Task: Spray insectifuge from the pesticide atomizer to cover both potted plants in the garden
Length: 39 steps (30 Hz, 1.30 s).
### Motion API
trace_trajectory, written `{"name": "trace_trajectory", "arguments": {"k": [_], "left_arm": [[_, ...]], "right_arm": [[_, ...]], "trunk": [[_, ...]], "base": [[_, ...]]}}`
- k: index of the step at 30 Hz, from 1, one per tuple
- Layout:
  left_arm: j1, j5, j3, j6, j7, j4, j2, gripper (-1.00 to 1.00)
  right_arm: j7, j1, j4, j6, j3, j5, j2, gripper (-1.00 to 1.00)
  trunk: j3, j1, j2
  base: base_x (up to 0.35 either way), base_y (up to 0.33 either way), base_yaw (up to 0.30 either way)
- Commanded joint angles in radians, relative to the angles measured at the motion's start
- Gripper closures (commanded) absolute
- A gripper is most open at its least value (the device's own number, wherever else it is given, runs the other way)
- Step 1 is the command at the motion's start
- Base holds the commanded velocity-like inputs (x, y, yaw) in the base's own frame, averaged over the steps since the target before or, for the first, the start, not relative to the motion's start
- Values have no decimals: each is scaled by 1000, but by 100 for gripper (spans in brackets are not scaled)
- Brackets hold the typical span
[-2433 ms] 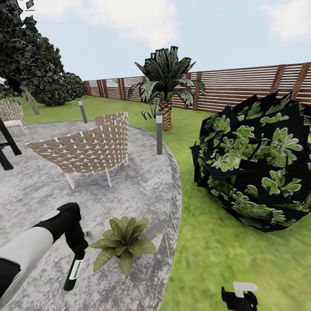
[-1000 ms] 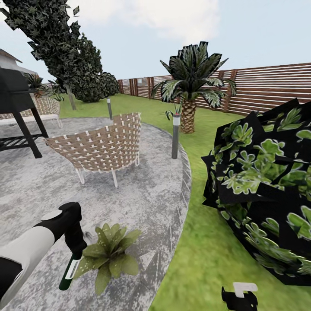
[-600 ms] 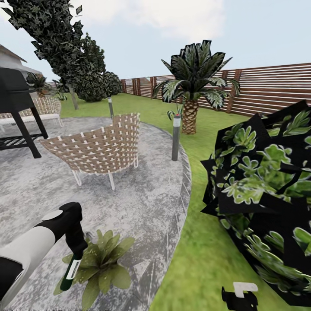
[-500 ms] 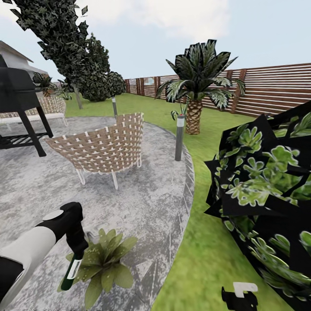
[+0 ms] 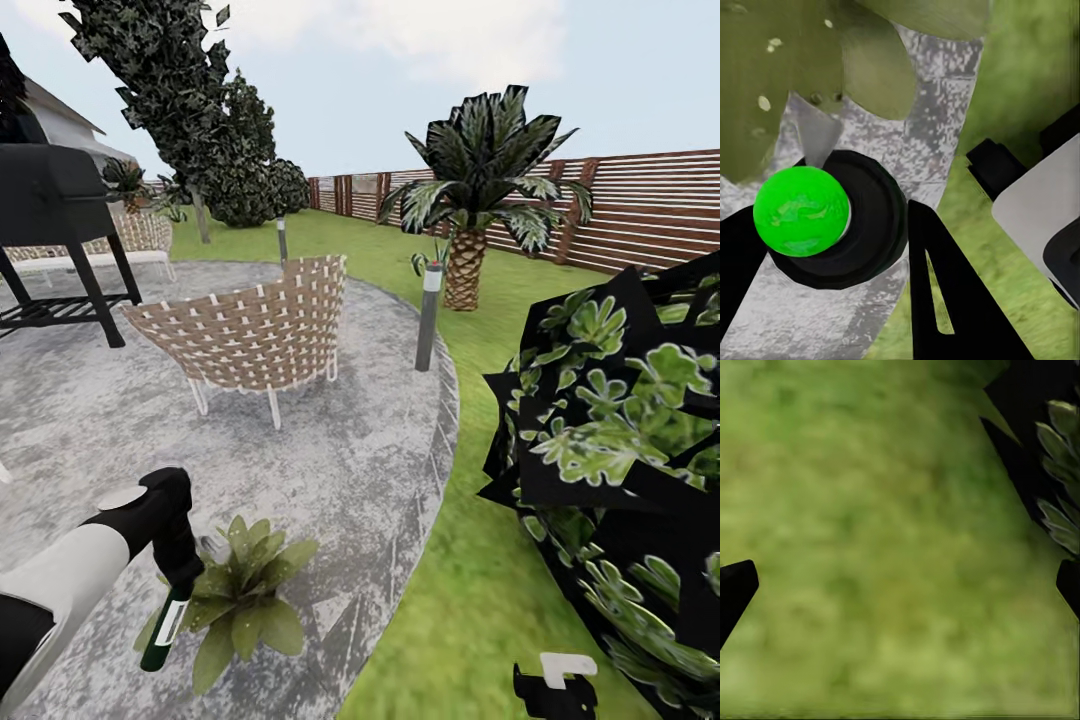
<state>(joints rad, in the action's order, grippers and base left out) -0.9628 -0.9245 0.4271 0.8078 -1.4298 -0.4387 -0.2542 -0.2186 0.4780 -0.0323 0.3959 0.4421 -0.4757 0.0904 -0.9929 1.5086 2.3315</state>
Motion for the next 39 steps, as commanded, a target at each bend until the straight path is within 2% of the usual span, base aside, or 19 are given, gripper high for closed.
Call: {"name": "trace_trajectory", "arguments": {"k": [1, 10, 15, 18, 20, 23, 25, 26, 29, 32, 36, 39], "left_arm": [[-1, -7, 2, 10, -9, -1, 0, 100], [0, -7, 3, 10, -6, 1, 0, 100], [7, -7, 2, 8, 3, 3, -6, 100], [49, -6, 2, 8, 20, 2, -6, 100], [80, -1, -1, 9, 56, 3, -4, 100], [108, 19, -6, 15, 114, 6, -2, 100], [133, 46, -6, 17, 129, 31, -1, 100], [149, 66, -9, 17, 163, 45, -1, 100], [154, 107, -57, 18, 234, 51, -2, 100], [159, 122, -82, 18, 293, 53, -1, 100], [200, 146, -89, 18, 310, 52, -2, 100], [206, 149, -90, 18, 316, 51, -2, 100]], "right_arm": [[-4, 1, 2, 3, 7, -11, 0, -100], [-4, 1, 2, 3, 7, -11, 0, -100], [-4, 1, 2, 3, 7, -11, 0, -100], [-4, 1, 2, 3, 7, -11, 0, -100], [-4, 1, 2, 3, 6, -11, 0, -100], [-4, 1, 3, 3, 6, -12, 2, -100], [-4, 1, 3, 3, 6, -13, 5, -100], [-4, 1, 3, 3, 6, -14, 8, -100], [-2, 1, 3, 3, 6, -14, 9, -100], [-3, 1, 3, 3, 6, -13, 9, -100], [-4, 1, 3, 3, 6, -12, 6, -100], [-4, 1, 3, 3, 6, -12, 5, -100]], "trunk": [[-1, -1, 0], [-1, -1, 0], [-1, -1, 0], [-1, -1, 0], [-1, -1, 0], [-1, -1, 0], [-1, -1, 0], [-1, -1, 0], [-1, -1, 0], [-1, -1, 0], [-1, -1, 0], [-1, -1, 0]], "base": [[-244, -195, 175], [-269, -170, 261], [-55, -37, 277], [-3, -2, 229], [-1, 0, 78], [0, 0, 20], [0, 0, 4], [0, 0, 0], [0, 0, 0], [0, 0, 0], [12, -2, 0], [181, -91, 0]]}}
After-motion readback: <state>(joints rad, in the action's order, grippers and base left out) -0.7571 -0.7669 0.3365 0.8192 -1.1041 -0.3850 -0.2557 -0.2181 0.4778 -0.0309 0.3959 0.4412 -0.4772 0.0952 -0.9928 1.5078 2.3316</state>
